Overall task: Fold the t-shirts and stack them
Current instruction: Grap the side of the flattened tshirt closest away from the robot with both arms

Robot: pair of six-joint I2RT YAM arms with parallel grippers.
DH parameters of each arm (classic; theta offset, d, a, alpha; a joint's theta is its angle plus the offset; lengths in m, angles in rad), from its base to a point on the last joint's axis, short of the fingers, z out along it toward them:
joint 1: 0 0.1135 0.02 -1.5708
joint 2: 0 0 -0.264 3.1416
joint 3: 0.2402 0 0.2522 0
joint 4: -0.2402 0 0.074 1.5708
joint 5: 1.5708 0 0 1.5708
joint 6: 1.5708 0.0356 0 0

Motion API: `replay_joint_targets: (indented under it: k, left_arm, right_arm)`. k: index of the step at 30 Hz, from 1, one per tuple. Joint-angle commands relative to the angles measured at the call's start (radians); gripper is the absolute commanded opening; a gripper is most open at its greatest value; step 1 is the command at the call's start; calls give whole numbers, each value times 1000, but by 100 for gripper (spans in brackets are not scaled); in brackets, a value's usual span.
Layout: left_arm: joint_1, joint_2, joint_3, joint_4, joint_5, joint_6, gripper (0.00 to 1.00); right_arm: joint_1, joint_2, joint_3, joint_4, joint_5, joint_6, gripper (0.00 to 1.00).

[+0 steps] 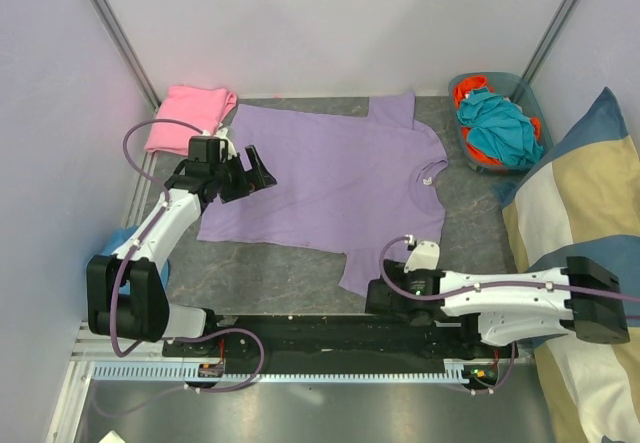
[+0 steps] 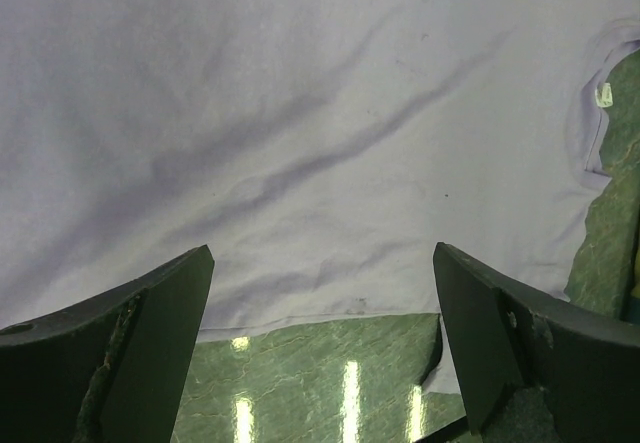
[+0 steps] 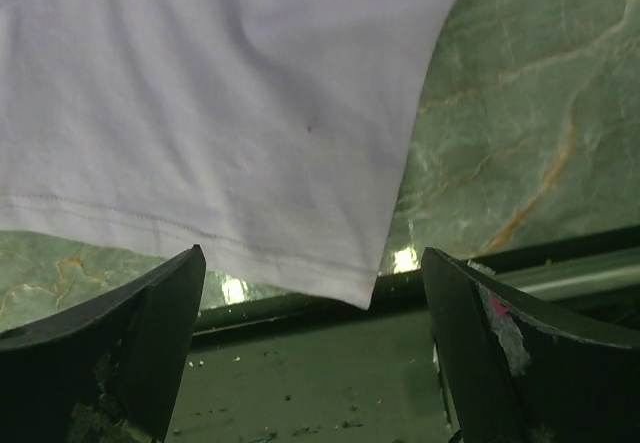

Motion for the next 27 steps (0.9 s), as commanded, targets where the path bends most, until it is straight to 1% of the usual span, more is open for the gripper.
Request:
replay_joint_targets:
  k: [1, 3, 5, 9, 12, 13, 16, 20, 27]
  left_arm:
    - [4, -34, -11, 29, 53, -9, 100]
    - [5, -31, -12, 27, 63, -8, 100]
    - [4, -31, -15, 29, 70, 0, 100]
    - [5, -31, -23, 29, 74, 8, 100]
    - [6, -23, -22, 29, 82, 8, 100]
    - [5, -22, -22, 29, 83, 8, 100]
    - [5, -22, -25, 35, 94, -1, 100]
    - [4, -20, -35, 46, 110, -12, 100]
    - [1, -16, -60, 66, 136, -20, 100]
  right_arm:
    - [130, 75, 54, -145, 62, 310, 98]
    - [168, 80, 42, -153, 56, 385, 98]
    - [182, 70, 14, -154, 48, 451, 95]
    - [204, 11, -32, -145, 48, 521, 89]
    - [204, 18, -33, -146, 45, 534, 79]
    - [204, 24, -33, -147, 39, 535, 73]
    - [205, 75, -30, -136, 17, 535, 68]
    - [216, 106, -38, -125, 11, 564, 66]
    - [237, 81, -113, -64, -30, 647, 65]
